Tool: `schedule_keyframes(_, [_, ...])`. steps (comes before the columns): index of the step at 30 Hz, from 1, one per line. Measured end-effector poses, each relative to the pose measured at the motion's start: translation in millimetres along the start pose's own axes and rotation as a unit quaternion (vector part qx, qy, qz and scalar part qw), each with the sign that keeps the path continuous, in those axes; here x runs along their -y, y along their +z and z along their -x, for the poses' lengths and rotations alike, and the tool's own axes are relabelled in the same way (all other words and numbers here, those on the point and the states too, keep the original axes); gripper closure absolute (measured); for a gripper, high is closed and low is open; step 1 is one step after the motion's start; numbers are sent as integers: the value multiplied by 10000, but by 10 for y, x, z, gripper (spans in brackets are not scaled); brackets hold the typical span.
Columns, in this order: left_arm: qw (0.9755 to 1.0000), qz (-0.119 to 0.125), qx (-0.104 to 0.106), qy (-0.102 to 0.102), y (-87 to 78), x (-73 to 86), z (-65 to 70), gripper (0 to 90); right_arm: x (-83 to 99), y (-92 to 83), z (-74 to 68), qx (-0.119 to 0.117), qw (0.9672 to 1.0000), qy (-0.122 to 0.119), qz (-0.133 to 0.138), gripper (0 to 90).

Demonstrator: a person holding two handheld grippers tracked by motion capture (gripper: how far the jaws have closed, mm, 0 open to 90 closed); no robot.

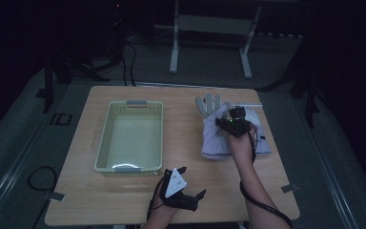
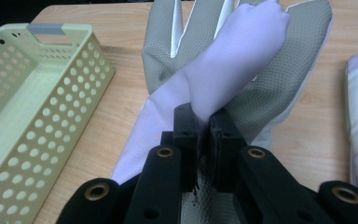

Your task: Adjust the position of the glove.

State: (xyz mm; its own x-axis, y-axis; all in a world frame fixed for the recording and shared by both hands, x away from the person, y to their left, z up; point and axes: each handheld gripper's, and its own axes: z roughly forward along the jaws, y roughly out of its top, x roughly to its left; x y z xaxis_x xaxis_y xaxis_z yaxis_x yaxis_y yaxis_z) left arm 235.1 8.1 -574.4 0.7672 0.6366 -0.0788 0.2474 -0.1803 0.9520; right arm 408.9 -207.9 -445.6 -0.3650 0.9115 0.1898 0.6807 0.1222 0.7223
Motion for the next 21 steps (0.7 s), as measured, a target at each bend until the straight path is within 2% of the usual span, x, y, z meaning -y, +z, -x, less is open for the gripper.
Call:
schedule_keyframes(1, [10000,-1,-8,-1,0,0,1,1,82,10,-6,-28,9999,114,-27,835])
schedule_keyframes(5, [10000,6,-2,-21,1,0,-2,1,165,51,-34,13,10000,57,-80,835])
schedule_keyframes(8, [10000,-14,2,-6,-1,-1,-4,1,265,157,-40,20,9997,124,-187,835])
schedule_keyframes(21, [10000,-11,16,-52,-1,-1,-11,1,336,517,-81,76,9987,72,-491,834])
